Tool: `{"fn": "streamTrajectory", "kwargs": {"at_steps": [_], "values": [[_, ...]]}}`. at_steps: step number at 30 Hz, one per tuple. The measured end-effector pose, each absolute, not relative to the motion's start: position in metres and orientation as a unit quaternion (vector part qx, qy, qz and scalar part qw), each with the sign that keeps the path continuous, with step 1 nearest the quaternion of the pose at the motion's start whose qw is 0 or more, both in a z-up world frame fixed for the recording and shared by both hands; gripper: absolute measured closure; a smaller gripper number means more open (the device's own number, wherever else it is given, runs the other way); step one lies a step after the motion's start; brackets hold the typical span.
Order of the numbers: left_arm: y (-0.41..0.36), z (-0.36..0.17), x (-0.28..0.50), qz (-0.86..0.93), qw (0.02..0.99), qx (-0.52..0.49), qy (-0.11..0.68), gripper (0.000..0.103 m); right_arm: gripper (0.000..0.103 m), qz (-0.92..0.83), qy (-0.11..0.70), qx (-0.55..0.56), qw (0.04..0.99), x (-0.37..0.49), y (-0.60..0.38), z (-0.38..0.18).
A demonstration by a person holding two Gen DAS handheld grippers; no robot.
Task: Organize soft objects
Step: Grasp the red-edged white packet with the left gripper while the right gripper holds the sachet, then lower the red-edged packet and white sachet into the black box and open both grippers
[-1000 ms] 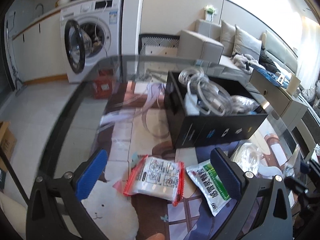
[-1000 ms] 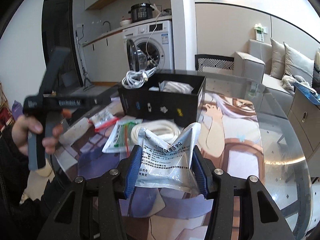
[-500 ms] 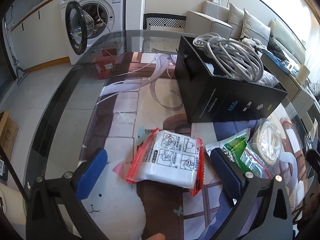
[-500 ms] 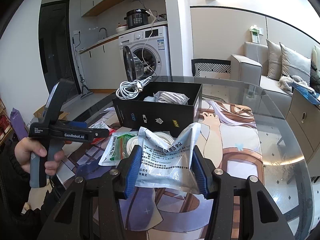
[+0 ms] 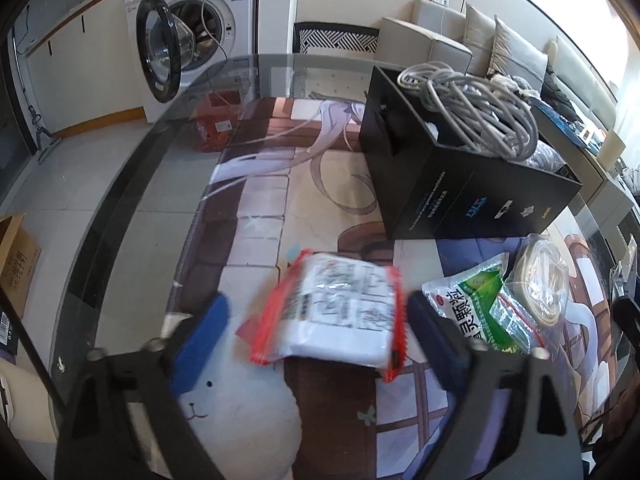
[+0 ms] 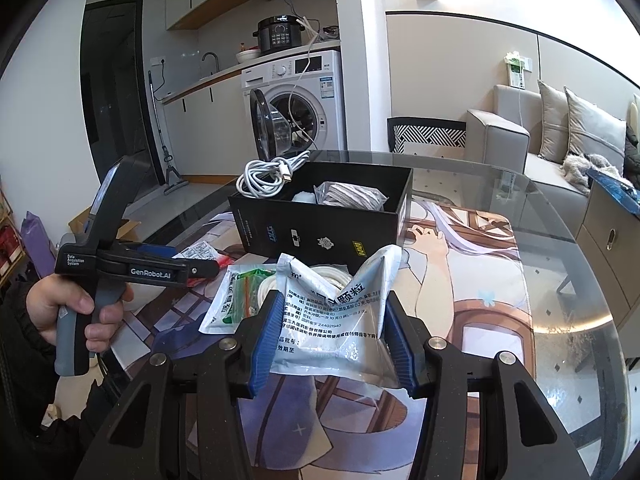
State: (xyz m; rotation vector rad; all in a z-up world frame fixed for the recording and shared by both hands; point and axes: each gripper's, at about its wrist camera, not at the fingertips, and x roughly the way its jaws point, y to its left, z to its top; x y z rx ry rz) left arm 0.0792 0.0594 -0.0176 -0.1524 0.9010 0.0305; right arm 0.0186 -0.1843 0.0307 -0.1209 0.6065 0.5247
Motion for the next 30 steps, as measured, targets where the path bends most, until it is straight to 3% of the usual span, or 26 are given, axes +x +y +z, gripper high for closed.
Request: {"fn": "streamTrajectory", "kwargs": {"at_steps": [1, 2, 7, 30], "values": [[0.060, -0.017, 0.078, 0.011, 0.899, -0.075, 0.432, 0.036, 0.053, 0.256, 0.294, -0.059, 0.919, 0.018, -0.185, 0.031], [0.060, -0.016, 0.077, 0.007, 0.899, -0.074, 0.431, 0.039, 0.053, 0.256, 0.293, -0.059, 0.919, 0.018, -0.185, 0.032], [0.062, -0.010, 0.073, -0.003, 0.900, -0.085, 0.427, 0.048, 0.053, 0.256, 0.289, -0.059, 0.921, 0.016, -0.184, 0.034], [0.069, 0.047, 0.061, -0.030, 0.934, -0.126, 0.333, 0.050, 0.053, 0.245, 0.252, -0.037, 0.936, 0.027, -0.187, 0.058]]}}
